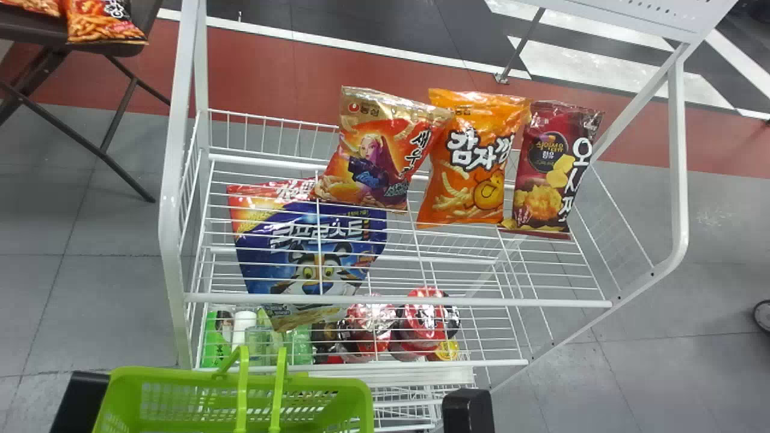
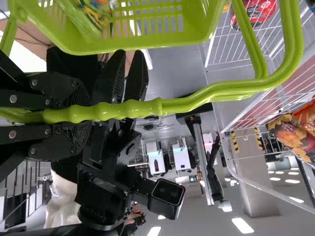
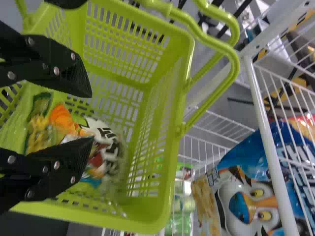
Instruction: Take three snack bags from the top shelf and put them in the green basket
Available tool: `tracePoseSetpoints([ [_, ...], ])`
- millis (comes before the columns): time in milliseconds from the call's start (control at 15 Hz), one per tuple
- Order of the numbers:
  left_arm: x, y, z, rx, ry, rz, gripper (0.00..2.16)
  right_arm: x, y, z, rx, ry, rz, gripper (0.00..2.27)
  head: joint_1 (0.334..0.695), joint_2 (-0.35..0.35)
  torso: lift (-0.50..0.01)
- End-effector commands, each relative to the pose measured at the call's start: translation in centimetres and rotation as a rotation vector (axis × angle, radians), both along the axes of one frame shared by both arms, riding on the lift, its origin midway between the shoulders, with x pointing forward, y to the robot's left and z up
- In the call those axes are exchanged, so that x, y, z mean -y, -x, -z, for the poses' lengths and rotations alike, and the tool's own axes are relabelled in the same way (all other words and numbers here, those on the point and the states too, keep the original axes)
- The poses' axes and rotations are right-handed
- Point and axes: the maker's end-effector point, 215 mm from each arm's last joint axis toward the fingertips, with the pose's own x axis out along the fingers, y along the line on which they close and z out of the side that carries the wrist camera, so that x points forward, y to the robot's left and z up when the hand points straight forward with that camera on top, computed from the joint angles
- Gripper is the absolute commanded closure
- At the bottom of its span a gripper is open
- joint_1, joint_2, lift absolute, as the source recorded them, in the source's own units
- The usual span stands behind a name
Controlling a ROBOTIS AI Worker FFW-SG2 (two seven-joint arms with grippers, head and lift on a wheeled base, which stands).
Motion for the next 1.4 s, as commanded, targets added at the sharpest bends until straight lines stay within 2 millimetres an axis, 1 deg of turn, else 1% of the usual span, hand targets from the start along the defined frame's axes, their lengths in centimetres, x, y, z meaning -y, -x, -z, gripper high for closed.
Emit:
tracePoseSetpoints([
  [0,0.1,0.0,-0.1,-0.001,0.002,0.006,1.55,1.0,-0.9,-0.7,0.038,0.008,0.021,0.05,0.695,-0.35,-0.028],
  [133,0.1,0.0,-0.1,-0.001,0.002,0.006,1.55,3.4,-3.3,-2.2,0.133,0.044,0.067,0.05,0.695,-0.35,-0.028],
  [200,0.1,0.0,-0.1,0.001,0.003,0.007,1.55,4.5,-5.3,-3.8,0.227,0.059,0.088,0.05,0.695,-0.35,-0.028],
  [267,0.1,0.1,-0.1,-0.001,0.004,0.008,1.55,5.4,-7.1,-5.5,0.315,0.073,0.106,0.05,0.695,-0.35,-0.028],
  [400,0.2,0.2,-0.2,0.0,0.005,0.012,1.55,6.8,-10.8,-9.8,0.502,0.102,0.139,0.05,0.695,-0.35,-0.028],
  [467,0.2,0.2,-0.1,-0.002,0.004,0.012,1.55,7.5,-12.7,-12.3,0.604,0.114,0.159,0.05,0.695,-0.35,-0.028],
  [533,0.3,0.3,-0.1,-0.003,0.005,0.013,1.55,8.0,-14.5,-15.3,0.72,0.124,0.175,0.05,0.695,-0.35,-0.028],
  [600,0.3,0.4,-0.1,-0.005,0.006,0.015,1.55,8.4,-16.0,-17.3,0.794,0.134,0.198,0.05,0.695,-0.35,-0.028],
  [667,0.4,0.5,0.0,-0.007,0.005,0.018,1.55,9.2,-17.9,-18.7,0.837,0.155,0.244,0.05,0.695,-0.35,-0.028],
  [733,0.4,0.5,0.0,-0.005,0.002,0.019,1.55,9.7,-19.7,-19.4,0.861,0.176,0.293,0.06,0.695,-0.35,-0.028],
  [800,0.5,0.5,0.0,-0.007,0.004,0.019,1.55,10.2,-21.4,-19.9,0.878,0.2,0.335,0.07,0.695,-0.35,-0.028],
  [867,0.4,0.6,0.0,-0.008,0.003,0.019,1.55,10.7,-23.3,-19.9,0.883,0.224,0.376,0.08,0.695,-0.35,-0.028],
  [933,0.4,0.7,0.1,-0.01,0.002,0.019,1.55,10.4,-25.4,-19.5,0.888,0.229,0.386,0.08,0.695,-0.35,-0.028],
  [1067,0.2,0.6,0.2,-0.009,-0.002,0.018,1.55,10.1,-29.2,-16.8,0.834,0.241,0.373,0.09,0.695,-0.35,-0.028],
  [1133,0.1,0.5,0.2,-0.009,-0.005,0.014,1.55,9.8,-30.8,-15.8,0.824,0.253,0.37,0.09,0.695,-0.35,-0.028],
  [1333,0.0,0.3,0.2,-0.005,-0.005,0.012,1.55,8.9,-34.7,-13.1,0.789,0.274,0.362,0.1,0.695,-0.35,-0.028],
])
